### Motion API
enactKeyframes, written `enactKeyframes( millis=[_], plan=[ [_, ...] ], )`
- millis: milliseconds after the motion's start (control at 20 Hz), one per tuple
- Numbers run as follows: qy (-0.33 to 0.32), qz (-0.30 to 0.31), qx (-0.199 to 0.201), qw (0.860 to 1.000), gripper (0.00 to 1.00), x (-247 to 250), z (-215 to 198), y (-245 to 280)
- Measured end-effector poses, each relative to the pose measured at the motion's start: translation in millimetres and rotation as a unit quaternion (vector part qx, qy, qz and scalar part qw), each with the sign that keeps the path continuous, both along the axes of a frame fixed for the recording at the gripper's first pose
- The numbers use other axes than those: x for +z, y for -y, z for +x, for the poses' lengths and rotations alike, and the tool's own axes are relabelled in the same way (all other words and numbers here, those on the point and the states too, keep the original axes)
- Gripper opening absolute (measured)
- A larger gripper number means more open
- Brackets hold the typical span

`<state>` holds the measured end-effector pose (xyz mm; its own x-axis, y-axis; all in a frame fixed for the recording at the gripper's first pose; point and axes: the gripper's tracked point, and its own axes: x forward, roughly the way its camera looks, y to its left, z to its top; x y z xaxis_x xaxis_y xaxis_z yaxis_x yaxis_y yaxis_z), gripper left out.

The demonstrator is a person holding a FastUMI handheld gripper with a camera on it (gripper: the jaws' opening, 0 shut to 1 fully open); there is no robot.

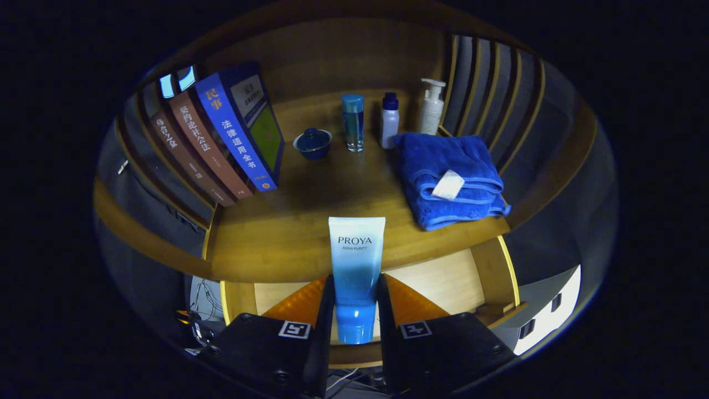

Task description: Pull open the drawer, take out the items inside it, and place them on the countertop above the cabinet.

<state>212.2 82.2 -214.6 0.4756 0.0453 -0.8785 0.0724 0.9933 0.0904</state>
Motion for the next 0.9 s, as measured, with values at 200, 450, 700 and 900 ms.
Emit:
enactKeyframes(
  millis=[200, 450, 700, 900],
  plan=[
    [-0.019, 0.013, 0.039, 0.999, 0.44, -24, 39, -14],
    [-0.029, 0.027, 0.085, 0.996, 0.44, -54, 73, -36],
    [-0.039, 0.044, 0.092, 0.994, 0.44, -58, 83, -47],
    [-0.050, 0.045, 0.113, 0.991, 0.44, -68, 86, -56]
  ],
)
